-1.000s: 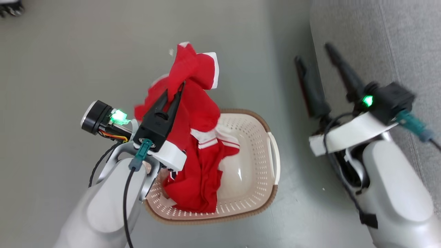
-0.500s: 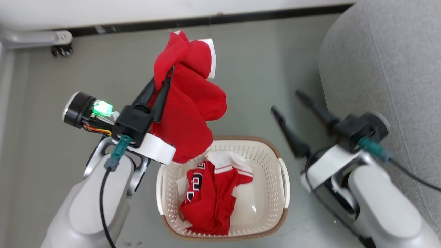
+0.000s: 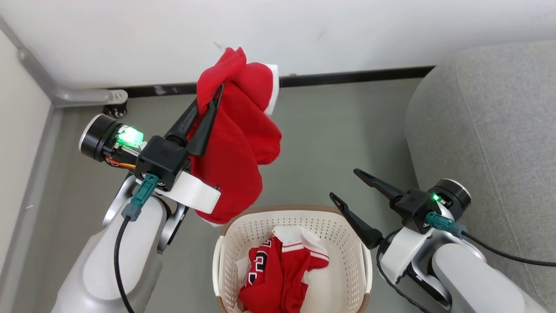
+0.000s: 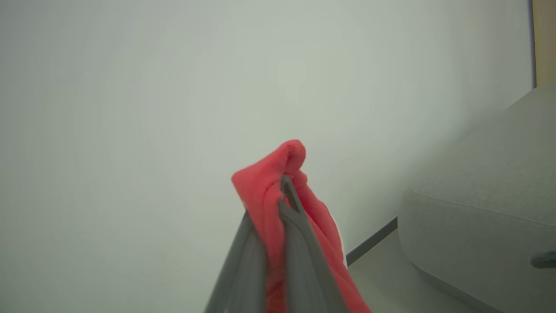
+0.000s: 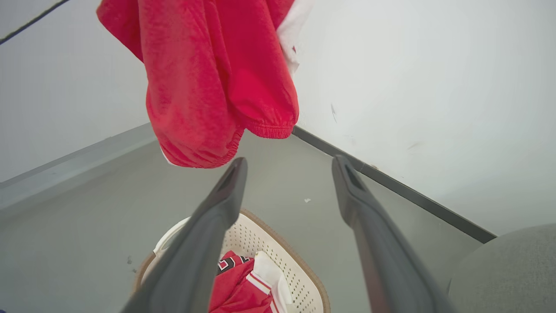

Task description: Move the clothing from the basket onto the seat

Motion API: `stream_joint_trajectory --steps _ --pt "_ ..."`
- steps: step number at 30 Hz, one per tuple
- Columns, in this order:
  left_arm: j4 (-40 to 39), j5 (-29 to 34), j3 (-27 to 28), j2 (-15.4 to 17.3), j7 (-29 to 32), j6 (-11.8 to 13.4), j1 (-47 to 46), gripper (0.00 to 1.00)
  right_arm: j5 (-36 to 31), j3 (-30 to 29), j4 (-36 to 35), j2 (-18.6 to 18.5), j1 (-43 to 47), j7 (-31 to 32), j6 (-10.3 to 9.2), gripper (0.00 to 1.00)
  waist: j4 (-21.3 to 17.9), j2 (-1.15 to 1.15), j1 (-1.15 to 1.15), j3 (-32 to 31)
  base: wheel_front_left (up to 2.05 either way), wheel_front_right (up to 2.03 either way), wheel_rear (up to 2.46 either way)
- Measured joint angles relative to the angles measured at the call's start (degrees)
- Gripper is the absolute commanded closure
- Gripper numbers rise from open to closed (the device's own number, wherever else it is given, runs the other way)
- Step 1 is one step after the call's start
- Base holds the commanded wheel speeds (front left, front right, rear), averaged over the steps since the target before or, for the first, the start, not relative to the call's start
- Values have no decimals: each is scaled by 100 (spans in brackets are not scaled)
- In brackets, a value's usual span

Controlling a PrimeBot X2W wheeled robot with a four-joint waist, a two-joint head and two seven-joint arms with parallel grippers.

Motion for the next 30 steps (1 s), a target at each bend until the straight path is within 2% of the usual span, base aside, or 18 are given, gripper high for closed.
stream_joint_trajectory --steps 18,30 --pt "-628 -244 -243 -79 -25 -411 3 100 505 177 99 -521 208 109 0 0 226 0 0 -941 0 0 0" --pt "-680 -334 -468 -85 -25 -532 166 100 1081 913 -49 -617 -31 209 0 0 407 0 0 -1235 0 0 0"
